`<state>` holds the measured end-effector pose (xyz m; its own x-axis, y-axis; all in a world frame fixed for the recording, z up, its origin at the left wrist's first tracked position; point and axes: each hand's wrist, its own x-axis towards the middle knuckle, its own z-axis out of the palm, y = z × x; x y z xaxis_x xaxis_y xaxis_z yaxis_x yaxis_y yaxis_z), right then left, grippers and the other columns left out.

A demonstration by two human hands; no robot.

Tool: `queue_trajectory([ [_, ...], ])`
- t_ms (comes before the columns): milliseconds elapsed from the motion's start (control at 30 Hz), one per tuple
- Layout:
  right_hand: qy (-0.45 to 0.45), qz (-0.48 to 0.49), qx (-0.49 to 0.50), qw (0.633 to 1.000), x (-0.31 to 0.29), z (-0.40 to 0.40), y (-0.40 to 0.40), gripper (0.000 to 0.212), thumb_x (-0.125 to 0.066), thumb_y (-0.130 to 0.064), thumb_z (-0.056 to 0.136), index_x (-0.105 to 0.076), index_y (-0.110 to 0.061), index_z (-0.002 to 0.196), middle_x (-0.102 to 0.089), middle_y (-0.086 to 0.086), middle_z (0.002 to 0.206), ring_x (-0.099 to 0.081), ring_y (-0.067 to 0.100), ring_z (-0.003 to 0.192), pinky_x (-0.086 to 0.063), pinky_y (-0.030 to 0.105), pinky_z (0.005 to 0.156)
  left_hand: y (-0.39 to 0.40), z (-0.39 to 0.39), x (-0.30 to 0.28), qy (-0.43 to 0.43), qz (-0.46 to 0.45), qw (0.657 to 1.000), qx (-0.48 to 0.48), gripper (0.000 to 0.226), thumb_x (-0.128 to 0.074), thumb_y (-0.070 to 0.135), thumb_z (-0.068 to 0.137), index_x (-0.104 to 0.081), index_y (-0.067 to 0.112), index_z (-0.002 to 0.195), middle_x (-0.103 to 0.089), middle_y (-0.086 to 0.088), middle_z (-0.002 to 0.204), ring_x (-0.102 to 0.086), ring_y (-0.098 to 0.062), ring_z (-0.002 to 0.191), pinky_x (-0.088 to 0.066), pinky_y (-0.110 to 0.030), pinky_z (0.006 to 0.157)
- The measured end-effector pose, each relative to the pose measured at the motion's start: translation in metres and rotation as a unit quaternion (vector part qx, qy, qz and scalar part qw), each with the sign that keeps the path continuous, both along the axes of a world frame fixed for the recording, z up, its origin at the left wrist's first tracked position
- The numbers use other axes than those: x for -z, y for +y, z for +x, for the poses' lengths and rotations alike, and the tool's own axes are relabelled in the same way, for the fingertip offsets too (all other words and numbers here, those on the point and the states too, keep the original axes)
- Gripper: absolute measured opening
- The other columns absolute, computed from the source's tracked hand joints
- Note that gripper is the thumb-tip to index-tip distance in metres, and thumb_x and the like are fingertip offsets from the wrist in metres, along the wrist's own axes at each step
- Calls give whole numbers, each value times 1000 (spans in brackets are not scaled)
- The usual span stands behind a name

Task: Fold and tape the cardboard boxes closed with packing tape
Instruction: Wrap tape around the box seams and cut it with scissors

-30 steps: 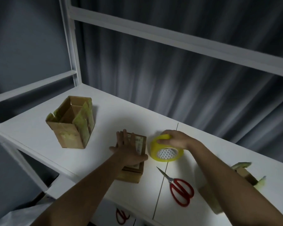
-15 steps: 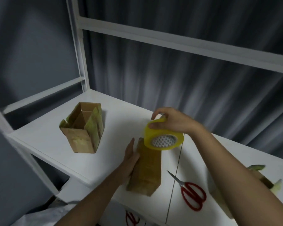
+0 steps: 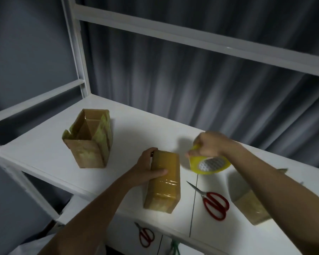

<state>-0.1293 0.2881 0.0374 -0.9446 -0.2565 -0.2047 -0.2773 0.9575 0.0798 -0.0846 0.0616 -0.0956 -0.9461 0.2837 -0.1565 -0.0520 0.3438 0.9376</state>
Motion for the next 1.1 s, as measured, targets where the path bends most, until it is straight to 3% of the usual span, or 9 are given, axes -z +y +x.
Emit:
queue_trajectory([
  [167,-69,-33,34,996,54,5,8,66,-47,-79,76,-61,-29,118,-62,0,121,-55,22,115,-39,29,84,6,-2,-8,31,-30,998,41,98,-69,54,73,-8,36,146,-19,8,145,-31,-15,130,-36,-31,101],
  [233,-55,5,15,998,59,6,7,63,-37,-75,84,-55,-30,124,-61,2,123,-55,24,115,-39,31,85,9,-1,-12,101,-166,980,51,82,-57,50,87,-4,35,148,-4,7,153,-15,-21,140,-26,-39,112],
  [333,-3,72,-40,997,66,17,0,55,-28,-60,94,-38,-28,137,-53,6,129,-52,28,116,-39,35,88,33,11,-23,176,-389,903,40,64,-30,42,99,-1,18,150,11,-4,158,10,-27,145,1,-46,118],
  [500,-49,-129,-47,989,65,20,-2,47,-54,-31,84,-35,-29,127,-55,0,121,-53,25,105,-41,34,82,67,21,-29,80,-408,909,13,97,-34,68,88,17,12,147,23,-13,155,17,-34,143,-3,-55,114],
  [600,-95,-307,30,946,59,11,30,36,-65,-23,84,-48,-34,114,-59,-4,106,-60,20,96,-48,28,82,58,20,-37,56,-376,925,12,103,-50,60,85,18,14,147,25,-6,155,14,-31,144,-17,-54,112],
  [700,-129,-313,116,934,64,10,51,41,-75,-55,72,-64,-25,98,-67,-7,96,-65,11,88,-53,29,81,55,22,-40,75,-362,929,2,98,-52,57,85,10,15,150,20,-4,157,5,-32,144,-24,-54,109],
  [833,-78,-389,117,910,63,9,43,48,-77,-60,64,-66,-15,74,-69,-1,73,-70,16,76,-56,37,76,43,14,-34,77,-316,945,-20,95,-48,59,87,7,15,150,16,-2,158,1,-30,145,-24,-52,112],
  [933,-20,-371,59,926,31,-3,26,50,-71,-65,66,-63,-19,83,-67,-1,82,-66,15,79,-54,34,73,27,4,-29,32,-196,978,-67,98,-44,67,78,2,20,151,6,1,159,-7,-28,145,-18,-47,115],
  [1100,-71,-424,-39,902,-14,-16,-15,33,-75,-37,79,-60,-26,107,-62,-4,84,-62,11,73,-51,21,61,15,8,-3,-62,87,984,-141,92,-54,69,71,-24,26,147,-31,4,148,-35,-18,134,-27,-42,114],
])
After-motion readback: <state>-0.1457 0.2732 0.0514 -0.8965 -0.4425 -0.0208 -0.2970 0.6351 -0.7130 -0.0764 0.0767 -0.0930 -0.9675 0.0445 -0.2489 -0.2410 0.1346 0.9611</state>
